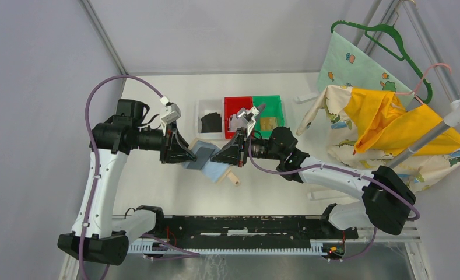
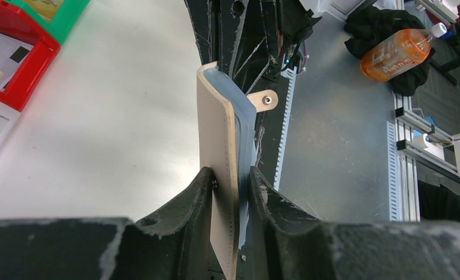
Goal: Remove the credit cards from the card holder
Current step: Remove the credit card from the card holder.
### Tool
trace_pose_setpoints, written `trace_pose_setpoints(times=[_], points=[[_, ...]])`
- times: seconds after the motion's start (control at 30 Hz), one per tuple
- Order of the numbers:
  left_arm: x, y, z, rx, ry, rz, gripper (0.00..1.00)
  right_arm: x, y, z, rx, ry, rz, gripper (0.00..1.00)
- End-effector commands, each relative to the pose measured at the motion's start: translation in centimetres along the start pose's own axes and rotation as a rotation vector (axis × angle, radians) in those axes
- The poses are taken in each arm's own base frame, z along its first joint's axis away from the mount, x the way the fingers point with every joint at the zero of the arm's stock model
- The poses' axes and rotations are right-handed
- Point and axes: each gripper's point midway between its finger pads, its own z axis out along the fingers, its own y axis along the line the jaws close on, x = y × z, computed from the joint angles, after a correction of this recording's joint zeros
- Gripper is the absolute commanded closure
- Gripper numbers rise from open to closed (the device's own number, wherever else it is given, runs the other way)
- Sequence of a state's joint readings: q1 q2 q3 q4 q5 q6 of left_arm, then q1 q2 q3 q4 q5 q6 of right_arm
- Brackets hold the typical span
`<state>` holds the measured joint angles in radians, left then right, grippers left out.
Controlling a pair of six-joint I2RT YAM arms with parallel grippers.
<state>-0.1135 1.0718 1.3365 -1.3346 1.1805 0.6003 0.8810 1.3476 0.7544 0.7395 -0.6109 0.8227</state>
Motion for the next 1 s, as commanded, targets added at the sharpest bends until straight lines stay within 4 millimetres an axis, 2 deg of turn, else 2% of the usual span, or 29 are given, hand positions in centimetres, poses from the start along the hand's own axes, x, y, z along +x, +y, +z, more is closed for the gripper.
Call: trace_pose_setpoints(times=[0.0,0.17,0.23,0.3,0.43,0.5,0.83,0.93,0.97], points=[[-1.2,-1.3,-0.2,0.043,-0.035,0.057,0.77,-3.6,3.0,0.2,-0.089,-0.094,-0.084,1.0],[-1.3,-0.9,0.0,0.045,-0.046,0.033,0.86,-3.8,3.9,0.3,-0.13,-0.089,-0.086,0.92],[-1.4,-0.6,0.1,0.037,-0.047,0.026,0.9,-3.7,4.4,0.2,-0.152,-0.085,-0.091,0.81],[-1.4,-0.5,0.1,0.036,-0.048,0.026,0.93,-3.5,4.6,-0.1,-0.164,-0.083,-0.093,0.66],[-1.5,-0.7,0.2,0.053,-0.056,0.018,0.98,-3.5,5.0,-0.3,-0.179,-0.096,-0.099,0.46],[-1.7,-0.9,0.2,0.068,-0.063,0.005,0.98,-3.5,5.1,-0.2,-0.187,-0.101,-0.096,0.42],[-2.9,-2.8,0.0,0.144,-0.106,-0.036,0.98,-3.8,6.5,2.4,-0.258,-0.073,-0.086,0.39],[-3.0,-3.0,-0.1,0.152,-0.109,-0.045,0.98,-3.9,7.0,2.3,-0.277,-0.08,-0.088,0.52],[-3.1,-3.0,-0.1,0.15,-0.109,-0.044,0.98,-3.8,7.1,2.1,-0.282,-0.082,-0.085,0.6]])
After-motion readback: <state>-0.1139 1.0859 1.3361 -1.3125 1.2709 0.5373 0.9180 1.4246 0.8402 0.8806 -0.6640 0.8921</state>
